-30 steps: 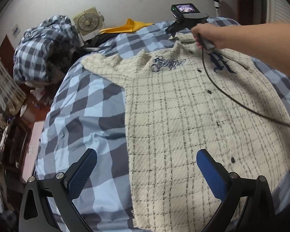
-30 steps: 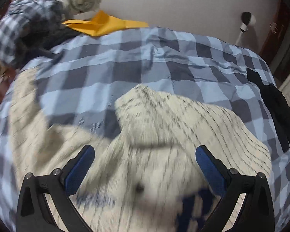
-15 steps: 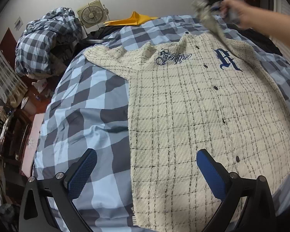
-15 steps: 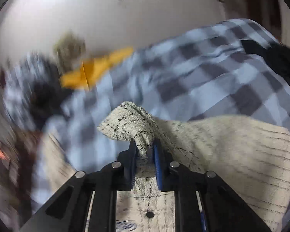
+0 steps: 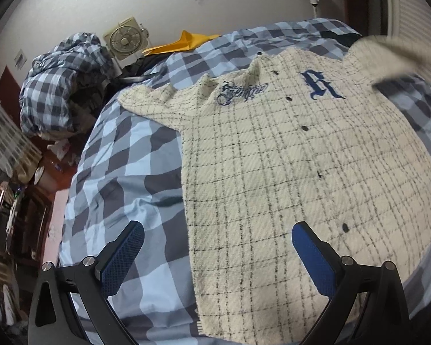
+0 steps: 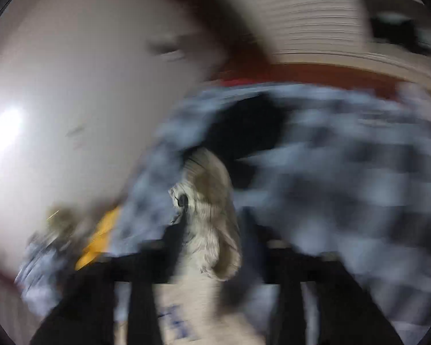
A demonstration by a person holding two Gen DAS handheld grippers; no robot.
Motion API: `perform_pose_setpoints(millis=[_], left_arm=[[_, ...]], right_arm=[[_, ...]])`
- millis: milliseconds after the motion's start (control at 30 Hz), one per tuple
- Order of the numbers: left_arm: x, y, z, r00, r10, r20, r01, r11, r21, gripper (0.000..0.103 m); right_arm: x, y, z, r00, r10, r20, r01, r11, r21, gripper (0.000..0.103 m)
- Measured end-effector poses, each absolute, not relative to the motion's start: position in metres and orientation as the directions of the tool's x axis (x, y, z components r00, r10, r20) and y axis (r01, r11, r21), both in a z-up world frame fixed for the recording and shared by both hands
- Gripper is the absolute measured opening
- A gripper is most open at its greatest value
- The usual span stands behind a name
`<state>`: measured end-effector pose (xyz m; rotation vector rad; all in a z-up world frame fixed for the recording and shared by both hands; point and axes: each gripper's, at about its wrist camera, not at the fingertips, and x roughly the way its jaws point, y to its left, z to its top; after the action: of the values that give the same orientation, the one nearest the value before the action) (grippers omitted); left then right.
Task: Fold small clothes
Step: 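Lift the sleeve with the right tool and fold it across the shirt body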
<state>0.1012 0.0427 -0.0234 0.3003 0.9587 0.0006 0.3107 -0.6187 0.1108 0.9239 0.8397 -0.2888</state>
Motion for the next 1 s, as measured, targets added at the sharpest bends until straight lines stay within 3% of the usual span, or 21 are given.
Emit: perform_pose_setpoints(millis=[33,100,300,433,667,833,933,967,1000], left_arm=[[0.1,0.042,-0.022,0.582,0.128,-0.803,0.135,0.959,0.25,0.103],[0.097,0.041,-0.019,0.595,0.129,-0.793,0.137,0.956,0.258,0.103],[0.102,0.04,-0.023,0.577,0.144,-0.804,0.138,0.953,0.27,0.103],[0.108,0.036,-0.032,0.555,0.162,-0.816,0.146,0.947,0.288,0.103],[0.113,0.026,-0.038,0.555,0.194,-0.809,0.156,0.931,0.33,0.103],[0.117,0.029,-0.047,0.523,0.198,-0.829,0.159,0.933,0.323,0.103],[0.118,0.027,-0.052,0.512,0.217,-0.831,0.162,0.926,0.341,0.103],[0.118,0.027,-0.052,0.509,0.215,-0.833,0.162,0.927,0.338,0.103],[0.119,0.028,-0.052,0.507,0.21,-0.836,0.162,0.929,0.332,0.103]], right_arm=[[0.29,-0.651,0.089,0.594,0.064,-0.802,0.662,0.528,0.532,0.096],[0.253,-0.688,0.056,0.535,0.006,-0.845,0.761,0.431,0.485,0.096],[0.219,-0.708,-0.015,0.467,0.045,-0.883,0.775,0.46,0.434,0.096],[0.244,-0.679,-0.045,0.432,0.078,-0.898,0.686,0.618,0.384,0.096],[0.332,-0.569,-0.018,0.484,0.161,-0.86,0.384,0.844,0.374,0.096],[0.395,-0.519,-0.026,0.378,0.035,-0.925,0.278,0.949,0.15,0.096],[0.414,-0.513,-0.022,0.397,-0.004,-0.918,0.249,0.963,0.103,0.095],[0.422,-0.507,-0.02,0.398,-0.011,-0.917,0.224,0.971,0.085,0.092],[0.425,-0.501,-0.021,0.386,-0.012,-0.922,0.202,0.977,0.072,0.076]])
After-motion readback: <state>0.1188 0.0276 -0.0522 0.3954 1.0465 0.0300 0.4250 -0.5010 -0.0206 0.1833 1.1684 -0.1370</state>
